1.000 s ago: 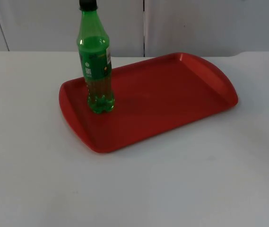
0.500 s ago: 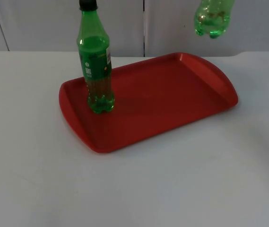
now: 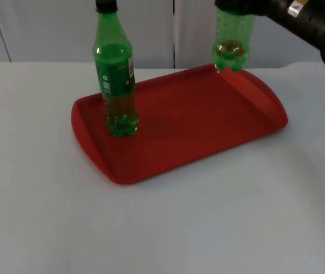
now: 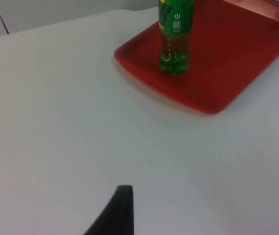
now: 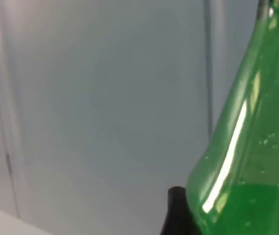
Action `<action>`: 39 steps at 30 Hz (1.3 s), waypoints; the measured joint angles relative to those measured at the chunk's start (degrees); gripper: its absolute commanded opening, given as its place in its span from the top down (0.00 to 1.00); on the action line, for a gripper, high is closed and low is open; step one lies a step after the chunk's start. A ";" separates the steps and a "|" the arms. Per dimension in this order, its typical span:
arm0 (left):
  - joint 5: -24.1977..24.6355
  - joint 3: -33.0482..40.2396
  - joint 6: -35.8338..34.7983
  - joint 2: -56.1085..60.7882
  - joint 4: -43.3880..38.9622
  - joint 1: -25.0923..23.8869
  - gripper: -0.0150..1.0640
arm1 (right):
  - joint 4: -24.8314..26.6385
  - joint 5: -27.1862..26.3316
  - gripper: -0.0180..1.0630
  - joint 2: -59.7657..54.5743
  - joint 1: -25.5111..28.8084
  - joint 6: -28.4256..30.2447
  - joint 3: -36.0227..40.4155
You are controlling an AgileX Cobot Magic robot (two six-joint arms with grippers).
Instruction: Place the bottle upright on the tray.
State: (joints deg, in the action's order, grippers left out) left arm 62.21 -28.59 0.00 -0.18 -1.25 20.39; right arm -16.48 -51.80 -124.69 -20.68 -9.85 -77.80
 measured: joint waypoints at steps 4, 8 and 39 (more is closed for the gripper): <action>0.00 0.00 0.00 0.00 0.00 0.00 0.01 | -4.10 -3.14 0.98 -4.01 0.00 0.00 -2.93; 0.00 0.00 0.00 0.00 0.00 0.00 0.01 | -5.06 -7.57 0.98 -8.58 0.00 0.00 -5.04; 0.00 0.00 0.00 0.00 0.00 0.00 0.01 | -4.73 -12.63 0.98 -15.52 0.00 3.31 -7.25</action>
State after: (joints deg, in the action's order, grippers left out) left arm 62.21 -28.59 0.00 -0.18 -1.25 20.39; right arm -21.20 -64.42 -140.22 -20.68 -6.53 -85.06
